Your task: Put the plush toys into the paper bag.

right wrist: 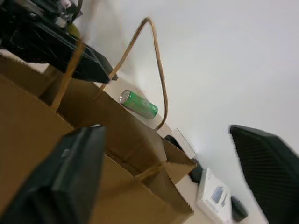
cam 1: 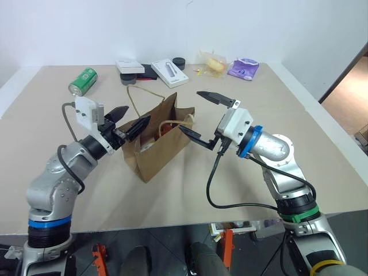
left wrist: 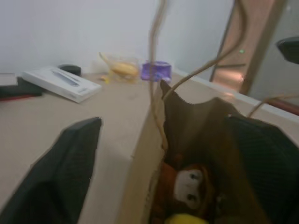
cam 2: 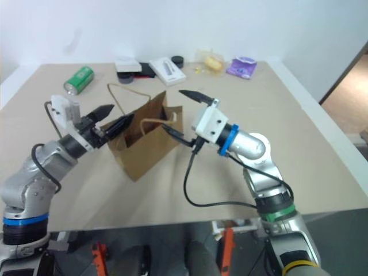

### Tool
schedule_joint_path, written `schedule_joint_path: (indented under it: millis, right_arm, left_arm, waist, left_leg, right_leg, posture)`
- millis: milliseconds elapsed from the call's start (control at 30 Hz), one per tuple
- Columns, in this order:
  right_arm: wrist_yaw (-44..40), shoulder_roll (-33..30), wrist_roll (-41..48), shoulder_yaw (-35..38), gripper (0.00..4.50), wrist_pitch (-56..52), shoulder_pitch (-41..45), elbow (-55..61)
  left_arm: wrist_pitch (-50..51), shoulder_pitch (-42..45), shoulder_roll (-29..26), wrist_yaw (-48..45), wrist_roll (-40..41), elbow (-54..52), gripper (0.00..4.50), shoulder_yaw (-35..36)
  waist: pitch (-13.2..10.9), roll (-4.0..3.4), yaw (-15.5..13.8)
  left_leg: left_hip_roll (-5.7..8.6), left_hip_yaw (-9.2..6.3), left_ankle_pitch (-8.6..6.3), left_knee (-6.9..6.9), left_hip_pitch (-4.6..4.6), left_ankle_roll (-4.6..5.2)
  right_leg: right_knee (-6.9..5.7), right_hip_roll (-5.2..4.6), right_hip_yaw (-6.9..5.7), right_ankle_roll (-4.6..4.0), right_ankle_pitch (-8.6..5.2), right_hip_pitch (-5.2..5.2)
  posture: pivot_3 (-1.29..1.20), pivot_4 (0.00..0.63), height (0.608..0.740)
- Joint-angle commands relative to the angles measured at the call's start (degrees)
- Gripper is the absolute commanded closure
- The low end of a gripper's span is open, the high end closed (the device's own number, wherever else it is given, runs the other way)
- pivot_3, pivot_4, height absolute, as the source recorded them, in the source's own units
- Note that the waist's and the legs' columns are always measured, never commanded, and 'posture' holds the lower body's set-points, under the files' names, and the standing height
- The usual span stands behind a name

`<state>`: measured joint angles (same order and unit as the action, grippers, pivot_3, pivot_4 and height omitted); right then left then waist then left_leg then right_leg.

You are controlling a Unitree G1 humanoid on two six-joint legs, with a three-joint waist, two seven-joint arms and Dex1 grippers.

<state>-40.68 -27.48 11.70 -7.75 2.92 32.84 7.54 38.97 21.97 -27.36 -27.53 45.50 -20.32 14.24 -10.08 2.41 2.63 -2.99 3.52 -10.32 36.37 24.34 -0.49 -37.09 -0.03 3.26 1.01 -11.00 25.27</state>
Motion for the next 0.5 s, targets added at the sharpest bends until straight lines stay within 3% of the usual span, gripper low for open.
schedule_joint_path:
  millis: [33,133,267,300,400,500]
  right_arm:
    - [0.09,-1.02,14.02,4.59,0.00,-18.68,-3.03,8.83]
    - [0.97,-1.08,20.15,3.86,0.74,-30.29,-4.92,12.87]
    - [1.03,-0.07,23.29,-0.89,2.64,-39.64,-6.40,16.97]
    - [1.28,0.61,22.50,-2.61,3.29,-40.50,-6.25,16.88]
    - [2.09,3.13,18.55,-6.93,4.46,-40.46,-4.51,13.98]
    - [2.51,6.58,16.37,-9.11,4.46,-40.28,-1.02,9.95]
  left_arm:
    - [7.54,-1.92,-6.03,-2.31,9.83,-2.56,0.06,6.73]
    - [10.88,-3.41,-10.85,-5.16,14.45,-0.86,0.00,10.27]
    - [8.93,-7.56,-17.26,-12.83,11.29,1.73,0.00,11.54]
    - [7.28,-8.81,-18.58,-14.85,9.29,2.60,0.00,11.20]
    - [4.30,-11.58,-21.05,-20.10,6.19,3.40,0.00,10.06]
    - [1.09,-13.60,-22.45,-23.47,1.96,4.07,0.00,7.91]
  waist:
    - [0.00,0.00,0.12]
    - [0.00,0.01,0.19]
    - [-0.01,-0.01,0.15]
    - [-0.01,0.00,0.16]
    - [-0.01,0.00,0.15]
    - [-0.01,0.01,0.12]
  left_leg:
    - [-0.03,0.00,0.00,-0.01,-0.01,-0.01]
    - [-0.12,0.01,-0.02,-0.01,-0.04,-0.02]
    - [-0.20,-0.08,-0.02,-0.01,-0.09,-0.02]
    - [-0.21,-0.07,-0.02,-0.02,-0.10,-0.03]
    - [-0.29,-0.02,-0.04,-0.02,-0.11,-0.07]
    - [-0.28,-0.03,-0.05,-0.02,-0.03,-0.09]
  right_leg:
    - [0.00,0.00,-0.01,-0.08,-0.05,0.01]
    - [-0.04,0.08,-0.02,-0.26,-0.13,0.03]
    - [-0.07,0.20,-0.11,-0.43,-0.16,0.04]
    - [-0.07,0.19,-0.11,-0.48,-0.19,0.05]
    - [-0.07,0.21,-0.13,-0.58,-0.20,0.10]
    - [-0.06,0.16,-0.17,-0.60,-0.21,0.15]
  posture:
    - [0.00,0.150,0.740]
    - [0.00,0.150,0.740]
    - [0.00,0.150,0.740]
    - [0.00,0.150,0.740]
    - [0.00,0.150,0.740]
    - [0.00,0.150,0.740]
